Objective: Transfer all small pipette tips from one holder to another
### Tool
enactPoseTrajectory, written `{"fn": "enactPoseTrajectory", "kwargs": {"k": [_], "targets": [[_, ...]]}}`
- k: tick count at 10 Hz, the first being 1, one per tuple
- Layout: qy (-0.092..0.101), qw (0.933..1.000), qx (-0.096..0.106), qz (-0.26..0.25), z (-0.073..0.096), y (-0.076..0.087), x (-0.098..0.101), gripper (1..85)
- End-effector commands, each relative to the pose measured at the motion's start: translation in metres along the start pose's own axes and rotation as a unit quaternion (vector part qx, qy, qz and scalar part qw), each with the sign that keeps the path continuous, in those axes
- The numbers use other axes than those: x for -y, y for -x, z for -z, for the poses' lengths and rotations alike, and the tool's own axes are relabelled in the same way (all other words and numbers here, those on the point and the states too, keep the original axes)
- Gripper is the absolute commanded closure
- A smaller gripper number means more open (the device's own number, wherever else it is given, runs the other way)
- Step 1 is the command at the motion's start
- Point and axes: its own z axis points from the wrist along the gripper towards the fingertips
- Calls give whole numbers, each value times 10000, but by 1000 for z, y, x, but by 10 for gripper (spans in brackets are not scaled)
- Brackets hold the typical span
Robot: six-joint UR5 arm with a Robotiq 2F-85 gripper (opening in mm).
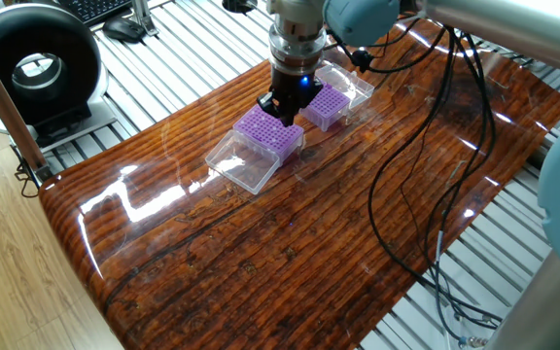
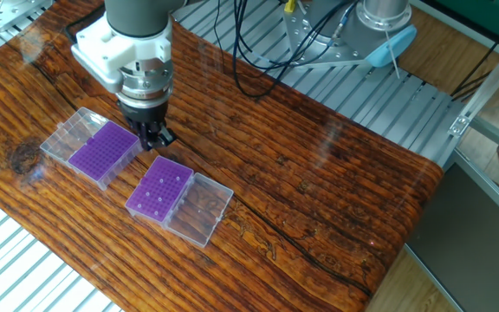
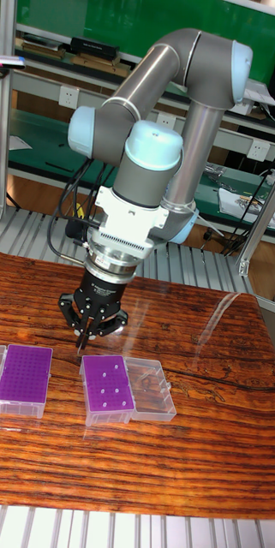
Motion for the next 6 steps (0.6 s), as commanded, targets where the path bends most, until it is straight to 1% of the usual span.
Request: {"fn": "enactPoseTrajectory", "kwargs": {"k": [1, 3, 4, 5, 6], "targets": [[62, 9997, -128, -193, 1, -7, -1, 847], [-49, 9992, -208, -344, 1, -11, 4, 847], [-133, 9988, -181, -436, 1, -10, 8, 847], [-172, 9974, -100, -690, 1, -6, 11, 847], [-243, 9957, -90, -889, 1, -6, 14, 847]]}}
